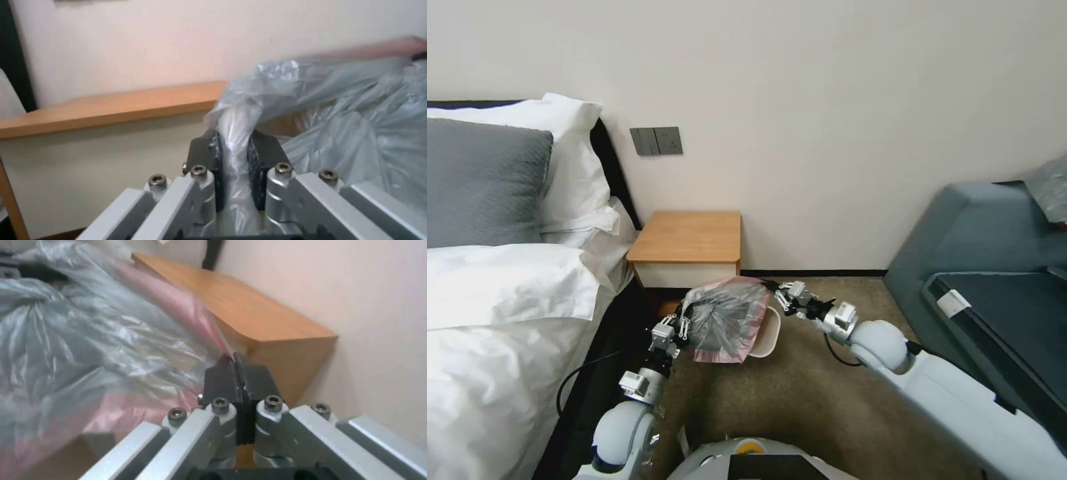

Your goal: Pick up the garbage bag from the table and place it over the trash can.

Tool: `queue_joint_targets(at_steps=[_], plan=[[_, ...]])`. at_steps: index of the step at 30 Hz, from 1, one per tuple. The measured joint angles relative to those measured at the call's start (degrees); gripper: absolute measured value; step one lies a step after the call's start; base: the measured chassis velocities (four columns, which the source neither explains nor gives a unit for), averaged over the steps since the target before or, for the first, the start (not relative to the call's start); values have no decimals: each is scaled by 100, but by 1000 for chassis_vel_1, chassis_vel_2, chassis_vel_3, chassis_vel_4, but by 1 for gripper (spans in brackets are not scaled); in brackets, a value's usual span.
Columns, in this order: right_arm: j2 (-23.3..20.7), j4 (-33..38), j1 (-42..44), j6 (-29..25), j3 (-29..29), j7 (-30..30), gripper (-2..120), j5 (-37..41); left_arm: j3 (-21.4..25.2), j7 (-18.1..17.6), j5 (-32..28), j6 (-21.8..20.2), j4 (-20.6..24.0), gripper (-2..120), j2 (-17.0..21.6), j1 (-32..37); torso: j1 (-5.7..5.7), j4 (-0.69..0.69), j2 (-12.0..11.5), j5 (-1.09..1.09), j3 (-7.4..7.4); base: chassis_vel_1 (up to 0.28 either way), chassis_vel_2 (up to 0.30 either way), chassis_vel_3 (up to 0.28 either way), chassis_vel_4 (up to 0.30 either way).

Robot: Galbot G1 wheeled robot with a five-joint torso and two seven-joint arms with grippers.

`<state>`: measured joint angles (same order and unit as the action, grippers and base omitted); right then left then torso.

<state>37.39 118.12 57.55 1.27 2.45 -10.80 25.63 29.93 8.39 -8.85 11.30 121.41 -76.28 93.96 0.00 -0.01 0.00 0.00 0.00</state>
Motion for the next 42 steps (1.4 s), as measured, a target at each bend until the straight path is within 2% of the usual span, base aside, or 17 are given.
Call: queue_joint_targets(at_steps=[9,17,20,23,25,27,28,29,32,33,37,39,40,42], plan=[[-341,-13,501,-147,403,-22,0,4,9,-15,-298,55,20,9,8,35,0,0,0,0,0,0,0,0,0],[-396,19,874,-256,650,90,0,-44,9,-76,-495,-33,100,9,13,69,0,1,0,0,0,0,0,0,0],[-288,456,1318,-336,999,364,0,-55,36,-190,-592,-93,85,9,-7,73,0,-1,0,-2,0,0,0,0,0],[-132,763,1423,-324,1093,540,0,7,36,-268,-669,-143,79,9,-37,83,0,0,0,-1,0,0,0,0,0],[-25,985,1464,-275,1101,670,0,156,33,-322,-717,-178,77,9,-54,82,0,1,0,-1,0,0,0,0,0],[146,1470,1572,-56,1023,969,0,652,13,-455,-800,-275,78,9,-80,57,0,2,0,-1,0,0,0,0,0],[253,1758,1663,123,920,1192,5,1017,-6,-546,-859,-350,91,9,-101,39,0,1,0,-3,0,0,0,0,0],[253,1758,1663,123,920,1192,5,1017,-6,-546,-859,-350,91,9,-101,39,0,1,0,-3,0,0,0,0,0],[500,2148,1844,553,734,1542,19,1680,-41,-650,-995,-456,127,9,-126,14,0,-1,0,-1,0,0,0,0,0],[500,2148,1844,553,734,1542,19,1680,-41,-650,-995,-456,127,9,-126,14,0,-1,0,-1,0,0,0,0,0],[593,2208,1889,872,655,1698,34,2308,-52,-694,-1070,-489,163,9,-127,-12,0,1,0,-1,0,0,0,0,0],[687,2302,1898,1115,563,1964,44,2997,-53,-722,-1125,-506,188,9,-151,-48,0,0,0,-1,0,0,0,0,0],[687,2302,1898,1115,563,1964,44,2997,-53,-722,-1125,-506,188,9,-151,-48,0,0,0,-1,0,0,0,0,0],[877,2377,1894,1408,455,2362,55,3375,-48,-734,-1155,-508,196,9,-196,-94,0,1,0,0,0,0,0,0,0]])
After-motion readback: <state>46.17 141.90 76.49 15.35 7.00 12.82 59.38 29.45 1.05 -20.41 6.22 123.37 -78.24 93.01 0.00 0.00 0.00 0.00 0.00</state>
